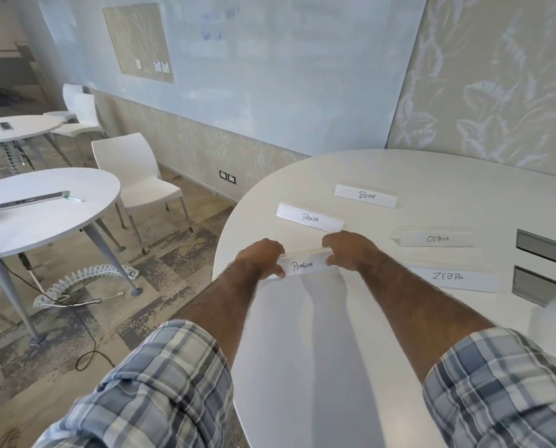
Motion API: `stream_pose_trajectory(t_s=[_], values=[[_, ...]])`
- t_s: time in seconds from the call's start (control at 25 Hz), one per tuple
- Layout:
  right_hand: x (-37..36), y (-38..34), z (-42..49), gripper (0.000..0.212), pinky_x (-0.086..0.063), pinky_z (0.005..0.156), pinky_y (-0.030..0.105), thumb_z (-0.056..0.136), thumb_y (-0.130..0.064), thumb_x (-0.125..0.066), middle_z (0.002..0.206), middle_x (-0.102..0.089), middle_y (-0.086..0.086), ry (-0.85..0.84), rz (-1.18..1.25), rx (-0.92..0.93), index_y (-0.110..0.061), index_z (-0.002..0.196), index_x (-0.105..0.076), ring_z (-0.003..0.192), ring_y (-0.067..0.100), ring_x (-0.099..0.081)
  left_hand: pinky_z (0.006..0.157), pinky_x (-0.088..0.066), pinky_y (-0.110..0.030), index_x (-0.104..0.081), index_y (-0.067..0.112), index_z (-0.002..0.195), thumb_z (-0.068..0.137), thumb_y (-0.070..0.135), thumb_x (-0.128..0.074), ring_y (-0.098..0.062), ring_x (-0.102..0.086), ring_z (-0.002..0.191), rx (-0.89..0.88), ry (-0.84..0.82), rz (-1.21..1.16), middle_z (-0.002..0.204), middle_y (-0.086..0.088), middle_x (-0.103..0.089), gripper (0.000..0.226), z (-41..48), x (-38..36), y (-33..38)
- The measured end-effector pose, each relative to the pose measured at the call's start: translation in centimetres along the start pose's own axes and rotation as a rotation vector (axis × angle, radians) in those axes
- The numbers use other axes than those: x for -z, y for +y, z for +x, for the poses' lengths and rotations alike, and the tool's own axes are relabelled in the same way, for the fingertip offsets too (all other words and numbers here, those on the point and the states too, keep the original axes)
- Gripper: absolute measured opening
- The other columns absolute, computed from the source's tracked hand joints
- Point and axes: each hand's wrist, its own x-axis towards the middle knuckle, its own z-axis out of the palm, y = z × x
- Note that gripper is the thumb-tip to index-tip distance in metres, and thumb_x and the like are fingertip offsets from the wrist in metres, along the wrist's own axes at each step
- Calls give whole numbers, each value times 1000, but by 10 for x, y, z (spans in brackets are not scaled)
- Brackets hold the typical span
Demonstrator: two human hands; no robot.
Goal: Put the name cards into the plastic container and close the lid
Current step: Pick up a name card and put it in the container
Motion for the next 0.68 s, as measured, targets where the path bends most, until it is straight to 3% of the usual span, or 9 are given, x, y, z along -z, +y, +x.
stream_pose_trajectory(t_s=[0.16, 0.32, 0.48, 0.68], values=[[-3, 0, -1, 45, -45, 99, 35, 88, -28, -65, 135, -58, -3, -4, -2, 5, -24, 132, -57, 124, 20, -54, 79, -51, -34, -67, 24, 119, 75, 29, -79, -23, -61, 105, -36, -19, -14, 106, 2, -66, 46, 5, 0, -4], [-2, 4, -9, 36, -43, 91, 31, 85, -28, -66, 127, -62, -3, 25, 10, -38, -26, 121, -63, 117, 20, -57, 83, -53, -37, -68, 28, 119, 73, 31, -80, -21, -60, 103, -74, -30, -4, 106, 4, -67, 47, 7, 10, 2], [16, 16, -26, 34, -45, 91, 34, 86, -29, -68, 125, -63, -1, 73, 7, -103, -25, 120, -64, 115, 23, -59, 84, -54, -39, -69, 35, 112, 69, 32, -81, -19, -61, 102, -138, -40, -2, 101, 10, -66, 44, 15, 30, 20], [49, 52, -66, 33, -45, 91, 33, 87, -30, -68, 124, -64, -1, 139, -15, -225, -24, 120, -65, 113, 23, -60, 83, -51, -35, -68, 32, 120, 74, 32, -80, -19, -60, 109, -290, -7, 10, 114, 10, -66, 48, 27, 58, 73]])
